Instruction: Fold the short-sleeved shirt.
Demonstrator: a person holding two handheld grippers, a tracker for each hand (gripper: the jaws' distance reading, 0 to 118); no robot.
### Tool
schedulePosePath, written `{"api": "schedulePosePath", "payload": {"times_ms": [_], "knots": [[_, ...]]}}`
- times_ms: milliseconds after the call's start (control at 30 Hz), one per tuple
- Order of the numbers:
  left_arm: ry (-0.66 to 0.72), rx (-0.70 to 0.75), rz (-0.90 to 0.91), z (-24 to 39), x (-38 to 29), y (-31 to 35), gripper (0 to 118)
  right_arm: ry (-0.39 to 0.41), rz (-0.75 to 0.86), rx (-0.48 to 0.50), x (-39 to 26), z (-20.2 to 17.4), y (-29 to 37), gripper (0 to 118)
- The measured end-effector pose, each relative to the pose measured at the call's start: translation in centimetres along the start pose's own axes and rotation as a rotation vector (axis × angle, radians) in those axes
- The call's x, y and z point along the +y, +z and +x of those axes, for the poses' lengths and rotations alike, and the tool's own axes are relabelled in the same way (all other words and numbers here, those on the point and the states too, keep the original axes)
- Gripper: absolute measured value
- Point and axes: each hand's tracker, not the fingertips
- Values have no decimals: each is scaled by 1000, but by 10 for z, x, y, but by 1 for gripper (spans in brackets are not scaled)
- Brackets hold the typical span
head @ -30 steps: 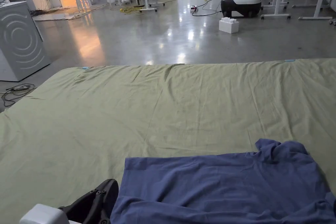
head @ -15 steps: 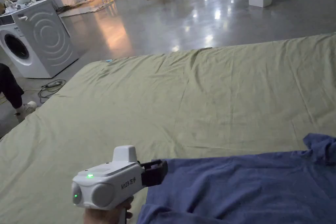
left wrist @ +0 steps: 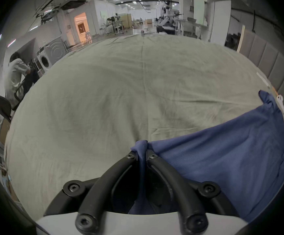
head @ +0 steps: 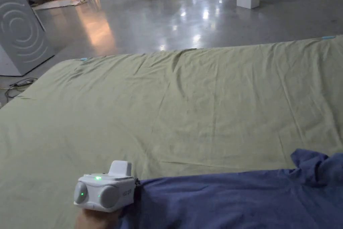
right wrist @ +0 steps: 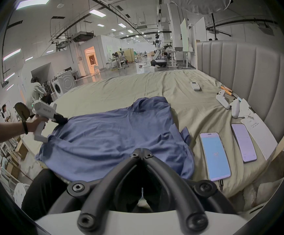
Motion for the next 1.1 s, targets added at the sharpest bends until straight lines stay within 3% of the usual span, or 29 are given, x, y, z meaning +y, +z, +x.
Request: {"api": "schedulePosePath", "payload": {"times_ms": [133, 167, 233, 267, 367, 500, 567, 600, 633, 700, 767, 833, 933, 1000, 1100], "knots": [[20, -25, -81, -4, 11, -13, 8, -15, 31, 24, 50, 16, -45, 5], [31, -36, -104, -5, 15, -13, 7, -16, 31, 25, 59, 24, -60, 19], [20, -55, -138, -11, 23, -16, 7, -24, -26, 26, 92, 35, -102, 75], [21, -64, -147, -13, 24, -17, 7, -55, -80, 34, 105, 43, -130, 82], [65, -85, -163, -13, 26, -10, 7, -114, -162, 19, 127, 64, -196, 81], [45, -104, -177, -11, 29, -6, 7, 5, -282, -87, 135, 82, -267, 81], [42, -107, -177, -11, 28, -3, 7, 19, -377, -143, 127, 89, -294, 77], [36, -108, -175, -10, 28, -1, 7, 42, -426, -155, 122, 92, -306, 67], [29, -105, -169, -9, 27, 1, 7, 57, -469, -158, 117, 94, -313, 47], [16, -94, -153, -5, 24, 4, 7, 65, -447, -128, 104, 91, -311, 41], [16, -81, -147, -3, 24, 2, 7, 79, -425, -121, 108, 89, -306, 5], [28, -63, -130, 0, 21, 5, 7, 59, -397, -57, 111, 87, -300, 5], [41, -74, -75, -9, 18, 22, 6, 53, -316, -95, 113, 79, -277, 5], [179, -172, 62, -21, 8, 57, 6, 11, -258, -72, 119, 76, -246, 5], [188, -231, 199, -34, -20, 120, 6, -28, -161, -41, 119, 62, -184, 5]]}}
